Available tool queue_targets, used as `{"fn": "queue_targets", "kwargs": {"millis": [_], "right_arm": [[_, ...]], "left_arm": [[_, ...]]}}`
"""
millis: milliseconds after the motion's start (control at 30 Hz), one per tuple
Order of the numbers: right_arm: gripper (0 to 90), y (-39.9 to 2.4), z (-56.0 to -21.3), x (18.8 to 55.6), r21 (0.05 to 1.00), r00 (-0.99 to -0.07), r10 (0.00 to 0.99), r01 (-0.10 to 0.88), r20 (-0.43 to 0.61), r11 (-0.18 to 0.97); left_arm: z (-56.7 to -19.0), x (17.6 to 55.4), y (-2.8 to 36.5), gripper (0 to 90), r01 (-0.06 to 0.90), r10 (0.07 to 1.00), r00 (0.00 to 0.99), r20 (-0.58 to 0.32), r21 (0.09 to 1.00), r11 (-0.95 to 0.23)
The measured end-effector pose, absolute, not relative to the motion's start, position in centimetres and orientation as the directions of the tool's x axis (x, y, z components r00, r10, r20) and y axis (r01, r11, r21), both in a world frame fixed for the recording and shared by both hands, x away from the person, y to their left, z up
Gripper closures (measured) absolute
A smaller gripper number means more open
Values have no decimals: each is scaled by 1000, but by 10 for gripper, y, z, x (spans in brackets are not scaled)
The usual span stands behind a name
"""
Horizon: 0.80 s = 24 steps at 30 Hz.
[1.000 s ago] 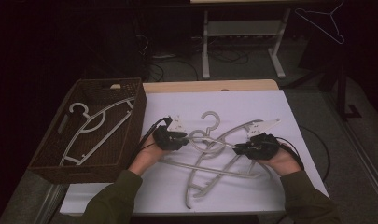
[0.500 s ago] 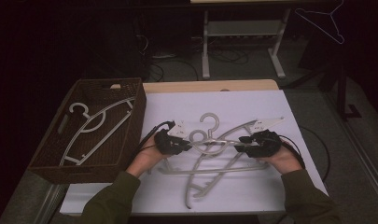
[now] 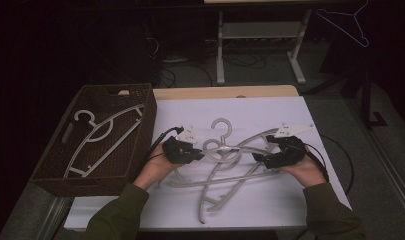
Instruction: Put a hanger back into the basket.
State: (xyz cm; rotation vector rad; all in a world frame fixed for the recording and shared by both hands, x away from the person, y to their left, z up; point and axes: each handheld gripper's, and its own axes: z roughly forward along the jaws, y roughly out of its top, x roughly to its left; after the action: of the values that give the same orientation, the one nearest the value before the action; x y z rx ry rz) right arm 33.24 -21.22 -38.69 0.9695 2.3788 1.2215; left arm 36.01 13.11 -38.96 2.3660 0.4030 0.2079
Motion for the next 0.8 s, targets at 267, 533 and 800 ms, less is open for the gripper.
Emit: {"fn": "queue_targets", "kwargs": {"millis": [267, 533, 800], "right_arm": [[126, -225, -378, 320, 832, -688, 725, 420, 32, 362], [93, -227, -383, 308, 840, -670, 741, 427, 47, 333], [73, -235, -384, 296, 858, -660, 750, 407, 39, 314]], "left_arm": [[-368, 356, 138, 829, 271, 404, 914, 34, 692, -669], [-342, 355, 152, 829, 301, 466, 884, 30, 726, -619], [-319, 354, 171, 829, 313, 514, 856, 55, 736, -600]]}}
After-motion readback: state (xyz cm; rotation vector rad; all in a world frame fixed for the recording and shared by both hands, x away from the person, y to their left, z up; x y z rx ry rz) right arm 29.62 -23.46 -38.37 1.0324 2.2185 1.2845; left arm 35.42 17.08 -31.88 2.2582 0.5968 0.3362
